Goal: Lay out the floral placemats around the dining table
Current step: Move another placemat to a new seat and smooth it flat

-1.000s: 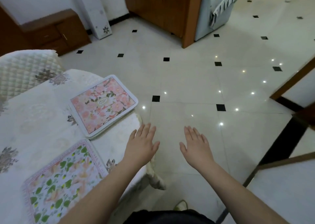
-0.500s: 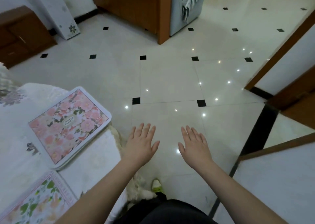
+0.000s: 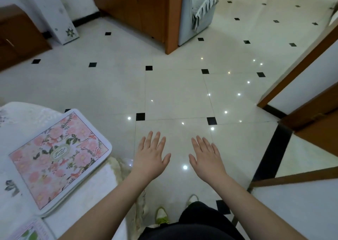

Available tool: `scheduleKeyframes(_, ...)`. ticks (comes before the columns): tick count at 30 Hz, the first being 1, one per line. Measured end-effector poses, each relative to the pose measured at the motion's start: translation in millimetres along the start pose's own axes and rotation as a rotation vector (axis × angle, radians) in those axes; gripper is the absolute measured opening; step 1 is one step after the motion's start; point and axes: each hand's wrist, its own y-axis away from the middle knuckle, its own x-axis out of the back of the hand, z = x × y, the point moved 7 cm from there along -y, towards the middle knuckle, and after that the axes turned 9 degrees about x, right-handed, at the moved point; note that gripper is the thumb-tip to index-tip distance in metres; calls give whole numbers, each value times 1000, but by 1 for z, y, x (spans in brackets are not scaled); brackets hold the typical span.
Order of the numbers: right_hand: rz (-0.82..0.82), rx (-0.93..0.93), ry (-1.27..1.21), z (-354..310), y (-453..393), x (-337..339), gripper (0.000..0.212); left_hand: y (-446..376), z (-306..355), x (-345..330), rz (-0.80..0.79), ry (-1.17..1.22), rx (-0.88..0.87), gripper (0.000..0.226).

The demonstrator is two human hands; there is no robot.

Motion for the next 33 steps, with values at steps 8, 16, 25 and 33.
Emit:
scheduleKeyframes(8,-18,121,14,24,-72,11,62,-45,11,-1,-11,-6,116,70)
scheduleKeyframes(16,-25,182,-32,87,-137,35,63,-112,37,12,-52,32,193,64)
scheduleKeyframes(25,-23,319,-7,88,-206,60,62,-150,16,29,-37,48,331,64)
scheduleKeyframes(33,-75,476,49,24,-277,64,62,-175,-48,27,11,179,456,65)
